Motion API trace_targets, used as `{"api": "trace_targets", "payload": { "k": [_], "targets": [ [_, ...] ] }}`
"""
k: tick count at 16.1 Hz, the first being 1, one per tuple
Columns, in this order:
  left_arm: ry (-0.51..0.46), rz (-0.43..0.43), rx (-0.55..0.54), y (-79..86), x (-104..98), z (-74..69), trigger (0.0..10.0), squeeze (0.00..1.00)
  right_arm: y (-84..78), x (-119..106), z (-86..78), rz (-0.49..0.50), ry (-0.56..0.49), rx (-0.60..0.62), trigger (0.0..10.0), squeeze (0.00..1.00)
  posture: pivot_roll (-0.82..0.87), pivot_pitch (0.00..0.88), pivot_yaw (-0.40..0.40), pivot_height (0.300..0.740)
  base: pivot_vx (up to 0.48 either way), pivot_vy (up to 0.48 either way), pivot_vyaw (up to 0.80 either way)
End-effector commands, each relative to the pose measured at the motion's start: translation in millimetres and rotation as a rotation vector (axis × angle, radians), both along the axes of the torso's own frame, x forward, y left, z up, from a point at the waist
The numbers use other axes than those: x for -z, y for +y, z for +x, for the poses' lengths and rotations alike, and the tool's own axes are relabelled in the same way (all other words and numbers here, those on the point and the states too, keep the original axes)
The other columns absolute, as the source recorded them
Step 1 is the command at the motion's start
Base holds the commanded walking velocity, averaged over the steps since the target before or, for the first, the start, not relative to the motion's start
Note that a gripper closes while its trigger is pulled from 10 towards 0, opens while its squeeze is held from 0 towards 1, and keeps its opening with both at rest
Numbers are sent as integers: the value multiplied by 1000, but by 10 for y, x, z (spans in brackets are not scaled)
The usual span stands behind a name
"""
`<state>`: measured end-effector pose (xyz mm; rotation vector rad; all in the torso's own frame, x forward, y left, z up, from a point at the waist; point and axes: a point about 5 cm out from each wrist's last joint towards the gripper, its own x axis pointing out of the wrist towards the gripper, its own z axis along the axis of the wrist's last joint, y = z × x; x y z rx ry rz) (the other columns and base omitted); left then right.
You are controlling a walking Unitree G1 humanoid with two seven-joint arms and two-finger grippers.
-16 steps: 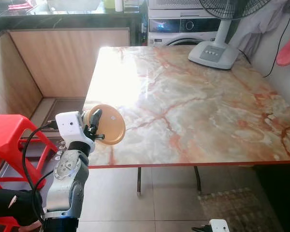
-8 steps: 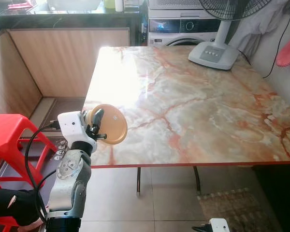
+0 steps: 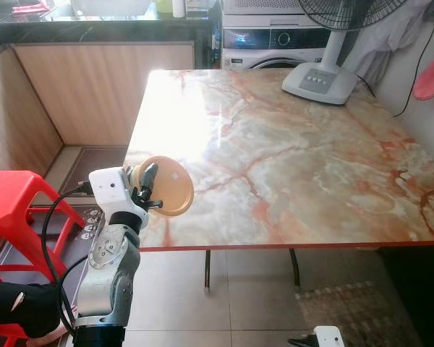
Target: Restocking fridge
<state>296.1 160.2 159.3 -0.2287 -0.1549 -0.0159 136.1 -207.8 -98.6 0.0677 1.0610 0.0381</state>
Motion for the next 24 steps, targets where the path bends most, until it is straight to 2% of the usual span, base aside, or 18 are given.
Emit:
{"api": "trace_targets", "payload": {
  "k": [1, 10, 24],
  "targets": [
    [-17, 1, -2, 0, -46, -11, 10000, 0, -8, -4, 3, -1, -7, -3, 10000, 0, 149, 0, -26, 740, 0, 0, 0],
    [-21, -16, -10, 3, -51, -3, 10000, 0, -7, -6, 8, -1, -5, -12, 10000, 0, 154, 0, -35, 740, 0, 0, 0],
    [-21, -18, 1, -14, -53, 6, 10000, 0, 5, -3, 5, 4, 0, -21, 10000, 0, 153, 0, -33, 740, 0, 336, 0]
  ]
}}
